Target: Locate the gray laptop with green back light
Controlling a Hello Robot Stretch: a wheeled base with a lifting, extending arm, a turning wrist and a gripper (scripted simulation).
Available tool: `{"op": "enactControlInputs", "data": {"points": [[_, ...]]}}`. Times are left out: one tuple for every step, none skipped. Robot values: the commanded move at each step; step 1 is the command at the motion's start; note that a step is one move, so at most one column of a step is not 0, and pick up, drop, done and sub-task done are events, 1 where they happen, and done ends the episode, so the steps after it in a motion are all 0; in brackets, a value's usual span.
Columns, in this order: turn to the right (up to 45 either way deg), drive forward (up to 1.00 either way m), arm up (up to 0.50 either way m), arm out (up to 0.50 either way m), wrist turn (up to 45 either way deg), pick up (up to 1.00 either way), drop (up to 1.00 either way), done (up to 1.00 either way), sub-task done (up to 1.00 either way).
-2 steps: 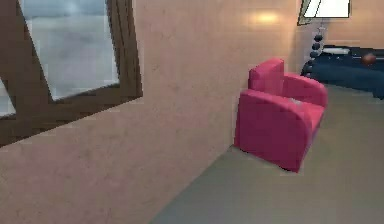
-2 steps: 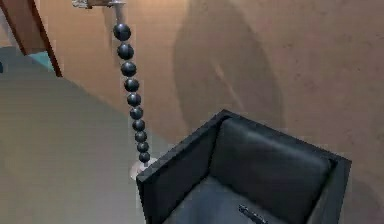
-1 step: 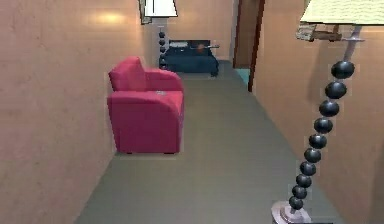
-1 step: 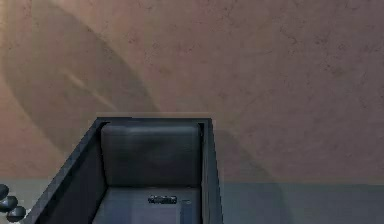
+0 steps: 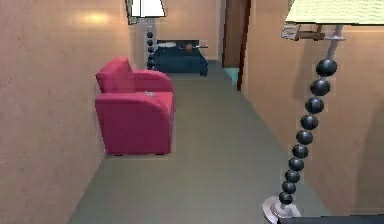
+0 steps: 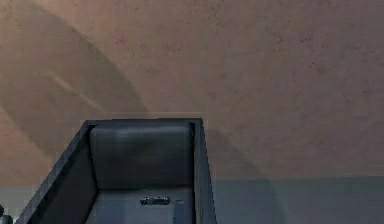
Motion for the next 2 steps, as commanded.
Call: {"op": "enactControlInputs", "data": {"points": [[0.0, 0.70, 0.00, 0.00, 0.0, 0.00, 0.00, 0.00, 0.00], [9.0, 0.00, 0.00, 0.00, 0.0, 0.00, 0.00, 0.00, 0.00]]}}
